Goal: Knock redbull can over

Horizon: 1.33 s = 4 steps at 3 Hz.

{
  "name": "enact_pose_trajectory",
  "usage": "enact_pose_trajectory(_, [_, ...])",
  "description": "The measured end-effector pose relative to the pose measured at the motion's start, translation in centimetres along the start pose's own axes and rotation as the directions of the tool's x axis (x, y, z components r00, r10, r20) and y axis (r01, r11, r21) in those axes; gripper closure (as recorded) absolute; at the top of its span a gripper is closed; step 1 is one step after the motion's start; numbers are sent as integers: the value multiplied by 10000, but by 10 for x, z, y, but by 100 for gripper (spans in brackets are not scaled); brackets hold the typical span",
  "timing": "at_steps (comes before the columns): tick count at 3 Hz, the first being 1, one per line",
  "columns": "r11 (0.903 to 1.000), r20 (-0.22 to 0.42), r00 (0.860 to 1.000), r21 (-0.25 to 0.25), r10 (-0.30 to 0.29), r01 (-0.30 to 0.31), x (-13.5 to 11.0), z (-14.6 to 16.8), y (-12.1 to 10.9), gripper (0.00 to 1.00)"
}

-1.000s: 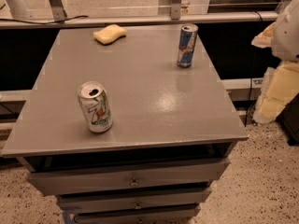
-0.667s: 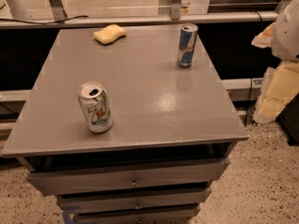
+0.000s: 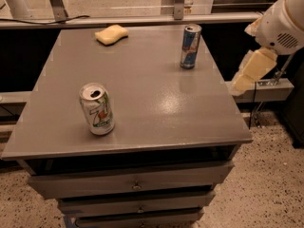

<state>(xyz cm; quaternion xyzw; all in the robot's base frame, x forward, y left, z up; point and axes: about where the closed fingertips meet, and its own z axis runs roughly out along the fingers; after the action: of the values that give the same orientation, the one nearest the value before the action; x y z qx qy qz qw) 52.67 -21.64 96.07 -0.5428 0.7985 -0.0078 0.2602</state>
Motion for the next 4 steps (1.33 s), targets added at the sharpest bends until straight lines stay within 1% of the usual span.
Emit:
enact_pose_trajectory(1, [9950,1116,9894,256,932,-966,-14,41,-47,0])
enact_pose_trajectory(2, [9811,2427,9511,-162,1912,-1931,-34,75,-69,0])
enact_pose_trajectory(3, [9624,3888,8807,-886,2706,-2566,-70,100,-74,0])
enact_pose_trajectory(4, [9457,4994,8043,-1303,3221,-2979,-99,117,-82,0])
